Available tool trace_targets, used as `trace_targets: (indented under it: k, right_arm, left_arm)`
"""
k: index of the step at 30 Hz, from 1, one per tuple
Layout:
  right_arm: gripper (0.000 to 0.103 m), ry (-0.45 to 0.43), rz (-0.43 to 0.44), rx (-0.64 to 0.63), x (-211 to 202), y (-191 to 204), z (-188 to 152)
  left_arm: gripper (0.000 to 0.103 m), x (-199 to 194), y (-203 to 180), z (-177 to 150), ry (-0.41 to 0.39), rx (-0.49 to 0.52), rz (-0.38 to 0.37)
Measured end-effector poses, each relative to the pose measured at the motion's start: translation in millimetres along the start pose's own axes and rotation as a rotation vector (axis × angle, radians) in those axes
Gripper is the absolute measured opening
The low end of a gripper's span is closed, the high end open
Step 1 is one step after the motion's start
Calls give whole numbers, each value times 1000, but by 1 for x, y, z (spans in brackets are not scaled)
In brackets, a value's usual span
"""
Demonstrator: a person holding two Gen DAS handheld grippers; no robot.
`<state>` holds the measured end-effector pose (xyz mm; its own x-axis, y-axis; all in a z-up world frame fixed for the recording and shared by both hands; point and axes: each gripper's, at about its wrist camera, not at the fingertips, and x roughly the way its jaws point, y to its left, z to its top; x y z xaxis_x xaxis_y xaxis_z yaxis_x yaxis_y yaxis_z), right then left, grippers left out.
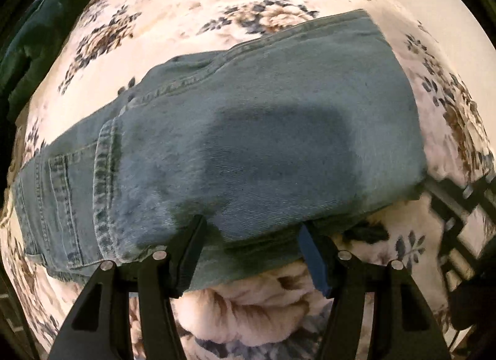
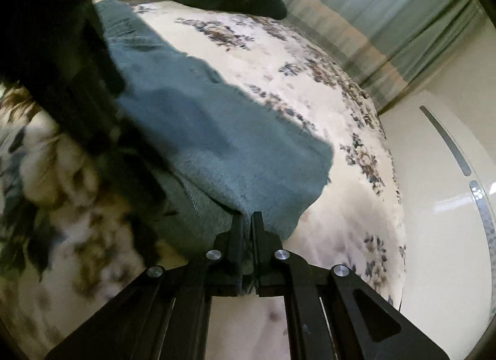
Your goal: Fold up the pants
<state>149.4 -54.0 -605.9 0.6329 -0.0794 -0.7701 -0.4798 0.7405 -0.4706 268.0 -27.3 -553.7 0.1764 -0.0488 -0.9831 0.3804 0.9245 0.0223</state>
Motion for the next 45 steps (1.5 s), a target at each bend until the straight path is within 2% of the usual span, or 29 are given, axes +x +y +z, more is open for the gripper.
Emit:
trace_targets:
  k: [2,4,6,7,8,10,11,12,15,16,17,18,19,20,21,23,25,28,29,30,31,32,35,37,38,39,40,43,45]
  right_arm:
    - [1,62,65,-38,9,11,-8]
    - [1,166,205,-80,21,26,-15]
    - [1,180,217,-60,16,26,-19]
    - [2,179,279,31,10,13,-19]
    - [9,188,324,163,5,-7,-18]
    - [31,209,429,472,2,-57,-21]
    - [54,214,462,608,4,-78,-26]
    - [71,220,512,782,9,-103,-34]
    - [73,232,690,1154,38,-145,-52]
    - [73,216,798,1260,53,-150,-56]
    - [71,246,832,1269,65,-149,-52]
    - [55,309,810,1243,78,-146,-50]
    - [35,397,717,1191,89,-139,-51]
    - [0,510,616,1148,102,-132,-61]
    - [0,531,619,1210,109,-134,-76]
    - [0,561,702,1415,119,-141,-106]
    - [0,563,709,1424,113,-152,-98]
    - [12,457,688,1399,95,-179,-69]
    - [30,426,691,1398,93,-190,-58]
    - [56,400,701,1393,95,-198,-46]
    - [66,380,712,1378,101,-205,-32]
    - [69,372,703,1348,109,-209,-16]
    - [69,447,676,1217,145,-201,19]
    - [67,521,598,1162,161,-192,20]
    - [59,546,573,1135,169,-191,20]
    - [46,571,539,1116,171,-188,18]
    - [42,591,510,1109,173,-187,14]
    - [41,614,485,1078,175,-184,12]
    - [47,633,455,1021,173,-181,23]
  left_arm:
    - [59,1,2,-1,5,-8,1]
    - [59,-3,5,0,0,-18,-6]
    - [59,-9,7,1,-6,-27,-9]
    - [59,-14,9,2,-15,-35,-13]
    - [59,-20,11,3,-26,-43,-12]
    - [59,-30,18,5,-55,-63,-17]
    - [59,-34,22,7,-72,-80,-19]
    - [59,-36,27,10,-84,-101,-21]
    - [59,-22,45,19,-73,-173,-20]
    - [59,-11,52,21,-55,-194,-15]
    - [59,0,57,21,-31,-206,-4]
    - [59,9,62,21,-8,-216,4]
    - [59,21,68,20,20,-227,-14]
    - [57,32,74,17,49,-240,-36]
    - [56,39,79,15,61,-249,-62]
    - [56,35,82,17,52,-250,-79]
    - [56,19,85,20,31,-271,-109]
    - [57,-8,99,27,-43,-336,-156]
    - [59,-10,106,31,-55,-360,-172]
    - [60,-7,114,39,-63,-385,-178]
    - [60,0,120,43,-60,-395,-167]
    - [60,9,125,47,-45,-403,-156]
    - [63,50,136,56,53,-414,-79]
    - [63,66,144,51,72,-434,-94]
    - [63,66,143,49,59,-428,-92]
    - [63,66,141,49,56,-413,-79]
    - [64,65,137,49,54,-395,-60]
    - [64,66,133,47,46,-393,-46]
    - [64,59,135,45,53,-407,-52]
